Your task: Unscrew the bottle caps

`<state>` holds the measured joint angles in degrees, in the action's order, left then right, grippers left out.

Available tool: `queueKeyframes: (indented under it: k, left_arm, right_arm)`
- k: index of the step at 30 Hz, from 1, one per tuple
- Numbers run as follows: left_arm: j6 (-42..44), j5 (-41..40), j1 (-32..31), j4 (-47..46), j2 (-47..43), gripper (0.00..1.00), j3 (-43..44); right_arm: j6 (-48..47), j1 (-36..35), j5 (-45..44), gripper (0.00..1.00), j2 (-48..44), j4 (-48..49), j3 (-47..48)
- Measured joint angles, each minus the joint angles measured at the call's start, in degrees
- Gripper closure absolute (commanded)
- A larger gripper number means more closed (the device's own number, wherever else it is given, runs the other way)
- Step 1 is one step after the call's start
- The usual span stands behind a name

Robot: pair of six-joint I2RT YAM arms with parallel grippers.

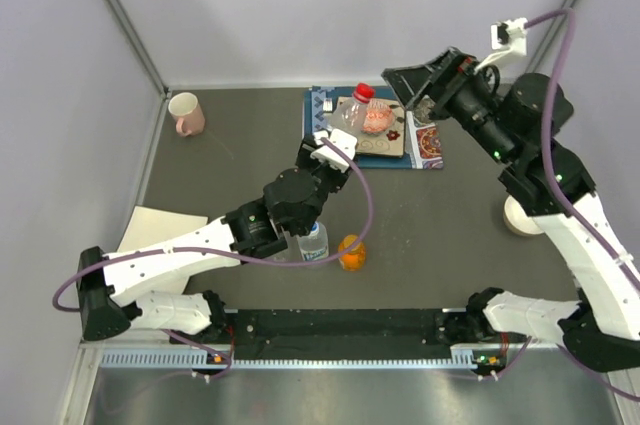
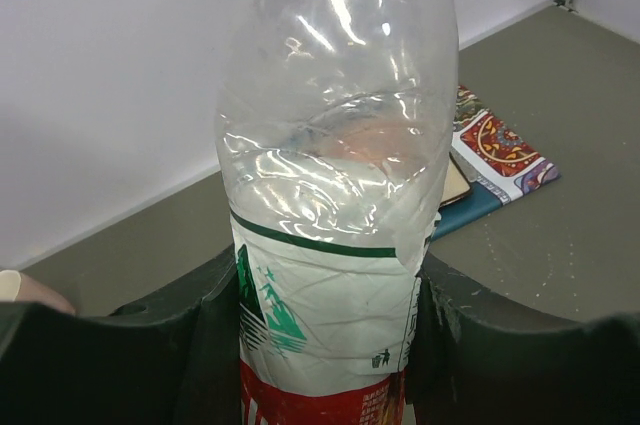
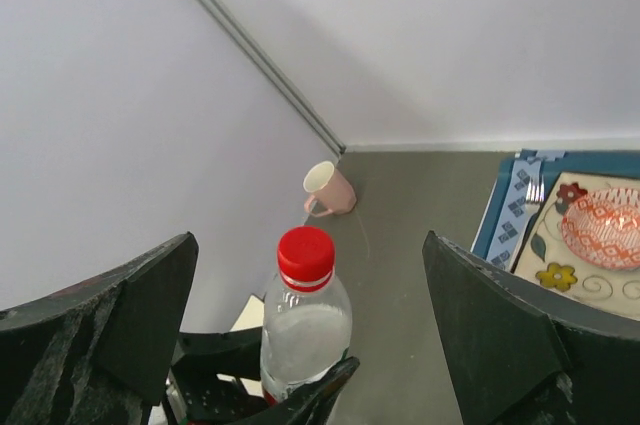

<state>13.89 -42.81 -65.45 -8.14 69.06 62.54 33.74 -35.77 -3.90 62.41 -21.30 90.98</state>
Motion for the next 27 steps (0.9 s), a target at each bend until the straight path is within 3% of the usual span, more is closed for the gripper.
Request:
queueKeyframes:
  k: [17,27]
  left_arm:
    - [-0.24,-0.07,-0.28,-1.75,0.11,0.55,-0.26]
    - [-0.48,0.46,-0.42,-1.75,0.11,0.55,-0.42]
  right_arm:
    - [1.38,-2.16,3.15,0.17,8.59,-1.25,2.49]
    - [1.25,-2.75,4.52,0.39,9.29,-1.01,2.89]
